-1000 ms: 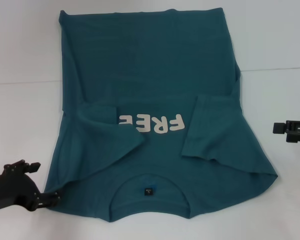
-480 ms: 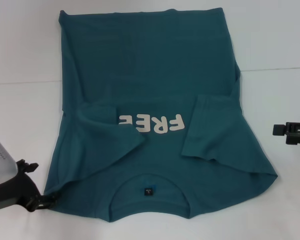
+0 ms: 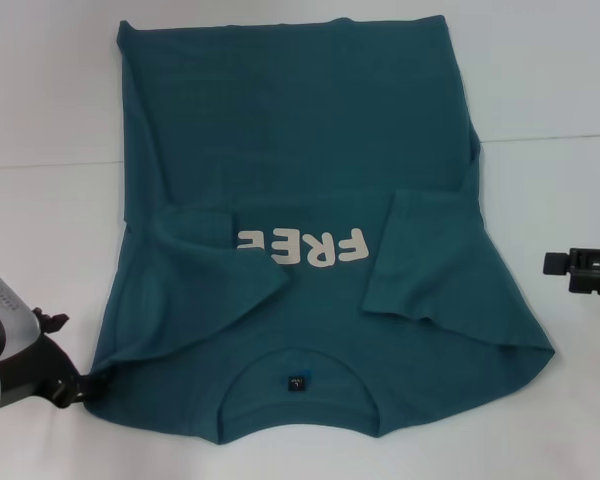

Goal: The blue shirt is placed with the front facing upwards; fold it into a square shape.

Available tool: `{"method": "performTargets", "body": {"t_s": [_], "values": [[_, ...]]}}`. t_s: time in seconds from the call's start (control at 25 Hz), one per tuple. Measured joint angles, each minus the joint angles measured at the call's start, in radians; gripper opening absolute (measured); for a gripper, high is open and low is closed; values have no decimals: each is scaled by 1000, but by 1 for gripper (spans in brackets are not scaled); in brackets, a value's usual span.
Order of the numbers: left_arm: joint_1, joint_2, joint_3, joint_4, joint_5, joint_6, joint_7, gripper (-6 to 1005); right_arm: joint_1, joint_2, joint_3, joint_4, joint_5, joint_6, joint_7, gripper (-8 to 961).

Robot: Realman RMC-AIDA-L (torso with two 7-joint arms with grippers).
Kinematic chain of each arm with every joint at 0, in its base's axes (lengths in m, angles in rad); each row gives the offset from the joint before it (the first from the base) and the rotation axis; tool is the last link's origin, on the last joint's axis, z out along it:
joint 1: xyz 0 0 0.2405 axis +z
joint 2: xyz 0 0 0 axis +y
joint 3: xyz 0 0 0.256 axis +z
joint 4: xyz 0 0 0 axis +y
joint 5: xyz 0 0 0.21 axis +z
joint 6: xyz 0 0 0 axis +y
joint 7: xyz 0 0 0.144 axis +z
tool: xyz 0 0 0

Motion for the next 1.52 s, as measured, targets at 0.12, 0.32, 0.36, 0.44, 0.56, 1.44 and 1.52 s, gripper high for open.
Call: {"method": "performTargets", "body": {"t_s": [0.12,0.32,0.36,0.44,0.56,1.44,1.52], "values": [[1,0,-2,10,16,-21,-28,920,-1,0,1,0,0,-2,0,785],[11,0,-14,20,62,-64,-103,919,-3,-2,7,0,0,-7,6,785],[13,0,-19,24,66,-71,-114,919,-3,-2,9,0,0,-8,6,785],[20,0,-27,26,68,-79,-129,919,-3,-3,9,0,0,-8,7,786],[36,0,-34,16,72,-81,-147,919,-3,-4,9,0,0,-8,7,786],[-45,9,-158,36,-4,193,-237,683,-1,-3,0,0,0,-4,6,778],[-48,9,-172,34,-12,203,-239,602,-1,-2,0,0,0,-6,6,777]]}}
